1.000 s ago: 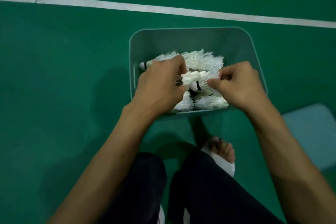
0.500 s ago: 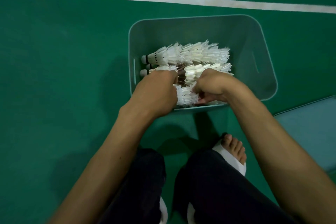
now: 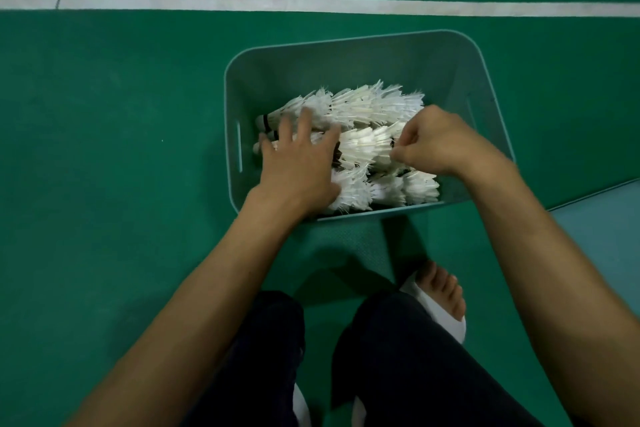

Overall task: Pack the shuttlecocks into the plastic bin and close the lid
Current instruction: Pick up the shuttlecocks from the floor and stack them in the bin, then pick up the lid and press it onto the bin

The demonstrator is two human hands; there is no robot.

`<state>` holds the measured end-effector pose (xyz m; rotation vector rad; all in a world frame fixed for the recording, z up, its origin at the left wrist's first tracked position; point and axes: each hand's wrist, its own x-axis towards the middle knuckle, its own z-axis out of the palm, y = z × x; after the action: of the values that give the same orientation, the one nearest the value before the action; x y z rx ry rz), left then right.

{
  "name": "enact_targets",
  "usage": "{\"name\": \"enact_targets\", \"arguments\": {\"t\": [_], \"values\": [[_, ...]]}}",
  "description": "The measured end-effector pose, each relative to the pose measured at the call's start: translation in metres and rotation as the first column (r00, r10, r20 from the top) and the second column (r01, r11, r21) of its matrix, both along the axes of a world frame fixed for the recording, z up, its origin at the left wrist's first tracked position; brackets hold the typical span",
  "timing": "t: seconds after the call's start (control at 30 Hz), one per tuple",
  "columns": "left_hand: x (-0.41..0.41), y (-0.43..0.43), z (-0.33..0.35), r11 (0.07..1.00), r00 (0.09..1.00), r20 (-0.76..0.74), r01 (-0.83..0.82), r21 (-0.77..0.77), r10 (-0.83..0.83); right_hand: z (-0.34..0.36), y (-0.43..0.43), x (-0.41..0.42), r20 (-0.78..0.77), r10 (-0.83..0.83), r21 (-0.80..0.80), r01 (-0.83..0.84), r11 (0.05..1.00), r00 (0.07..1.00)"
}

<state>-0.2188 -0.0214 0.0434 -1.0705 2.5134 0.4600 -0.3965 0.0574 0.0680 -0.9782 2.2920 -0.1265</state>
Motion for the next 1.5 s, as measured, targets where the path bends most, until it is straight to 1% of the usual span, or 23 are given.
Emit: {"name": "enact_targets", "arguments": {"t": [0.03, 0.1, 0.23, 0.3, 0.33, 0.4, 0.47, 0.53, 0.6, 0.7, 0.8, 0.97, 1.03, 1.07, 1.13, 1.17, 1.2, 1.23, 1.3, 1.37, 1.4, 1.43, 1.5], "values": [[-0.004, -0.001, -0.005, 1.000, 0.999, 0.033, -0.006, 0.024, 0.005, -0.003, -0.001, -0.003, 0.011, 0.038, -0.007, -0.038, 0.999, 0.999], [-0.008, -0.001, -0.010, 0.999, 0.999, 0.035, -0.021, 0.027, 0.020, -0.008, -0.001, -0.007, 0.038, 0.091, -0.031, -0.090, 0.995, 0.995], [0.003, 0.002, 0.003, 0.999, 0.996, -0.077, -0.053, -0.004, 0.052, -0.004, 0.014, -0.012, 0.093, 0.129, -0.107, -0.119, 0.987, 0.987], [0.014, 0.006, 0.018, 0.988, 0.970, -0.231, -0.108, -0.110, 0.080, 0.002, 0.031, -0.012, 0.036, 0.120, -0.226, -0.109, 0.968, 0.992], [0.022, 0.008, 0.025, 0.973, 0.946, -0.311, -0.153, -0.176, 0.093, 0.007, 0.041, -0.011, -0.013, 0.084, -0.324, -0.084, 0.942, 0.996], [0.037, 0.009, 0.034, 0.923, 0.896, -0.417, -0.282, -0.262, 0.155, 0.014, 0.060, -0.013, -0.125, -0.036, -0.538, -0.038, 0.842, 0.991], [0.049, 0.008, 0.033, 0.882, 0.851, -0.441, -0.413, -0.228, 0.285, 0.010, 0.073, -0.018, -0.257, -0.176, -0.656, -0.038, 0.753, 0.950], [0.051, 0.010, 0.028, 0.852, 0.777, -0.455, -0.519, -0.071, 0.435, -0.002, 0.080, -0.019, -0.293, -0.249, -0.662, -0.008, 0.750, 0.923], [0.050, 0.012, 0.023, 0.831, 0.720, -0.483, -0.556, 0.029, 0.498, -0.013, 0.082, -0.014, -0.245, -0.271, -0.646, 0.052, 0.762, 0.931], [0.047, 0.004, 0.022, 0.825, 0.694, -0.516, -0.564, 0.043, 0.502, -0.018, 0.082, -0.006, -0.091, -0.335, -0.661, 0.195, 0.725, 0.938], [0.045, -0.011, 0.020, 0.844, 0.686, -0.554, -0.534, 0.056, 0.471, -0.014, 0.083, 0.002, -0.051, -0.361, -0.655, 0.242, 0.716, 0.931], [0.043, -0.034, 0.017, 0.879, 0.702, -0.582, -0.475, 0.047, 0.411, -0.017, 0.084, 0.011, -0.046, -0.359, -0.664, 0.240, 0.708, 0.932], [0.044, -0.034, 0.018, 0.889, 0.712, -0.576, -0.455, 0.057, 0.402, -0.017, 0.086, 0.010, 0.018, -0.367, -0.693, 0.276, 0.665, 0.930], [0.043, -0.030, 0.020, 0.887, 0.716, -0.577, -0.460, 0.033, 0.392, -0.014, 0.090, 0.007, 0.077, -0.389, -0.713, 0.323, 0.622, 0.918], [0.038, -0.015, 0.028, 0.851, 0.682, -0.634, -0.521, -0.073, 0.364, -0.018, 0.107, -0.004, 0.167, -0.479, -0.742, 0.429, 0.514, 0.862], [0.032, -0.003, 0.032, 0.823, 0.645, -0.693, -0.553, -0.132, 0.322, -0.025, 0.121, -0.012, 0.147, -0.550, -0.747, 0.457, 0.483, 0.822], [0.024, 0.012, 0.035, 0.811, 0.614, -0.749, -0.555, -0.185, 0.249, -0.036, 0.139, -0.021, 0.071, -0.625, -0.728, 0.469, 0.500, 0.777], [0.015, 0.029, 0.038, 0.824, 0.594, -0.790, -0.518, -0.230, 0.152, -0.051, 0.159, -0.030, -0.034, -0.685, -0.663, 0.497, 0.560, 0.727], [-0.006, 0.066, 0.037, 0.901, 0.558, -0.827, -0.320, -0.293, -0.071, -0.079, 0.202, -0.042, -0.225, -0.714, -0.369, 0.620, 0.692, 0.663], [-0.023, 0.099, 0.032, 0.937, 0.518, -0.813, -0.057, -0.345, -0.268, -0.100, 0.240, -0.042, -0.334, -0.671, -0.062, 0.695, 0.717, 0.662], [-0.029, 0.113, 0.028, 0.931, 0.498, -0.797, 0.065, -0.358, -0.341, -0.107, 0.253, -0.038, -0.358, -0.644, -0.002, 0.689, 0.725, 0.676], [-0.035, 0.125, 0.023, 0.922, 0.485, -0.784, 0.172, -0.348, -0.387, -0.115, 0.261, -0.035, -0.364, -0.619, -0.005, 0.663, 0.749, 0.696], [-0.045, 0.146, 0.007, 0.903, 0.502, -0.759, 0.331, -0.274, -0.414, -0.125, 0.265, -0.026, -0.351, -0.571, -0.077, 0.585, 0.808, 0.742]]}}
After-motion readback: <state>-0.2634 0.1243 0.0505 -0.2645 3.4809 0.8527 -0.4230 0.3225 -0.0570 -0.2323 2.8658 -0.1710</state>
